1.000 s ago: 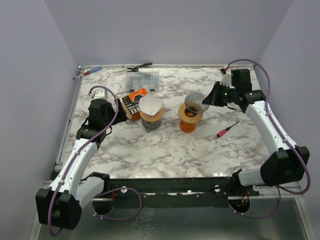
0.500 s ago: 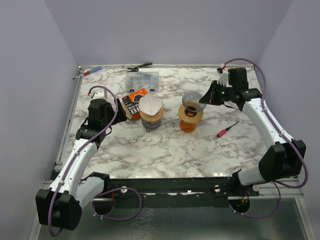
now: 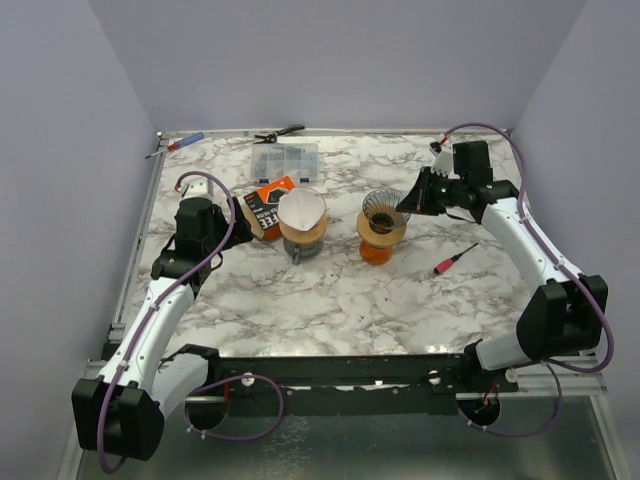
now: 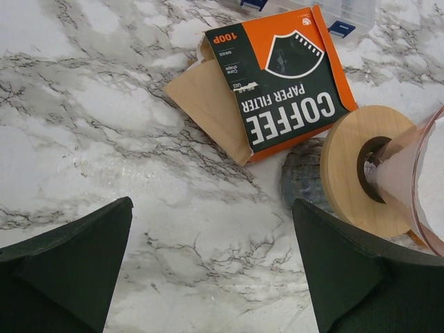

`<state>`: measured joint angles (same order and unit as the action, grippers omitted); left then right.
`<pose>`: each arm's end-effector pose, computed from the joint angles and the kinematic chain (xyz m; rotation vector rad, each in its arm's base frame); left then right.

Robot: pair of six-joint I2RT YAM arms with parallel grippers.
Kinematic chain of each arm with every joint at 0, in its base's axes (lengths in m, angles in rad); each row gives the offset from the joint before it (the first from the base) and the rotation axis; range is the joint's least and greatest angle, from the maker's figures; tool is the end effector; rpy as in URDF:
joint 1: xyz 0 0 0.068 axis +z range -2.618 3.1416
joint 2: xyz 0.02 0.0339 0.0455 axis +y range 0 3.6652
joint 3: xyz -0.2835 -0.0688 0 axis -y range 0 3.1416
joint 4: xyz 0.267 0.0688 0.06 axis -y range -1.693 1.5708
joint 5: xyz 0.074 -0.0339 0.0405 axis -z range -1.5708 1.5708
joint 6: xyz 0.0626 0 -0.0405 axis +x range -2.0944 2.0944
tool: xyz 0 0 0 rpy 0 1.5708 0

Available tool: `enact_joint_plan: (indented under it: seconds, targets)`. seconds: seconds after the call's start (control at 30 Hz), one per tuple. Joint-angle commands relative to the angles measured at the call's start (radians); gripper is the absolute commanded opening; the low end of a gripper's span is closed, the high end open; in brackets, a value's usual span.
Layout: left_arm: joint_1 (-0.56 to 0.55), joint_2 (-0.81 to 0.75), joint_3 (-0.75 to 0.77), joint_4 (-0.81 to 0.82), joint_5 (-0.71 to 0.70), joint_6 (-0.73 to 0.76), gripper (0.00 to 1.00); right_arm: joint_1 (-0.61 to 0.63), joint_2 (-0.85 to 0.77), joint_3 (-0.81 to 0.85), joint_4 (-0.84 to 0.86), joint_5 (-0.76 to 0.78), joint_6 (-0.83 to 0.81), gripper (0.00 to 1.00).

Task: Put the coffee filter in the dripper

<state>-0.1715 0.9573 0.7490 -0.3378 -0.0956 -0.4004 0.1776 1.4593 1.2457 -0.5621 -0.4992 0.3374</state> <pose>0.2443 -0.0362 0.2780 -0.2991 2.1022 -0.2393 0.3433 0.0921 0.3070 -0.0636 2.3786 0.8362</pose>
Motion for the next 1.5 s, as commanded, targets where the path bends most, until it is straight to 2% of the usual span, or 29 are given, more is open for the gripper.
enact_joint_plan:
  seconds: [0.0,0.1,0.17,0.27,0.47,0.57,0.67,0.8,0.87,1.1,1.47]
  targets:
    - [0.012,-0.017,-0.014,0.014,0.013,-0.004,0.99,0.000,0.005,-0.025,0.040,-0.025,-0.020,0.00]
    - [0.011,-0.017,-0.014,0.015,0.012,-0.003,0.99,0.000,0.005,-0.033,0.041,-0.017,-0.020,0.01]
    - [0.013,-0.016,-0.014,0.017,0.011,-0.005,0.99,0.000,0.004,-0.039,0.045,-0.013,-0.021,0.05]
    - [0.014,-0.017,-0.014,0.016,0.011,-0.005,0.99,0.000,0.004,-0.039,0.044,-0.009,-0.021,0.22]
    - [0.017,-0.016,-0.016,0.017,0.011,-0.006,0.99,0.000,-0.009,-0.010,0.032,-0.009,-0.016,0.35]
    - [0.020,-0.016,-0.016,0.017,0.013,-0.009,0.99,0.000,-0.014,0.007,0.022,-0.013,-0.015,0.48]
    - [0.022,-0.017,-0.016,0.018,0.013,-0.008,0.99,0.000,-0.023,0.014,0.020,-0.016,-0.010,0.57]
    - [0.024,-0.012,-0.016,0.021,0.017,-0.010,0.99,0.000,-0.041,0.014,0.025,-0.020,-0.003,0.78]
    - [0.026,-0.009,-0.016,0.021,0.019,-0.011,0.99,0.000,-0.051,0.014,0.029,-0.022,0.000,0.85]
    - [0.030,0.005,-0.016,0.020,0.006,-0.012,0.99,0.000,-0.079,0.012,0.029,-0.015,0.003,1.00]
    - [0.032,0.054,-0.016,0.025,-0.010,-0.063,0.99,-0.010,-0.155,-0.031,0.048,-0.015,0.012,1.00]
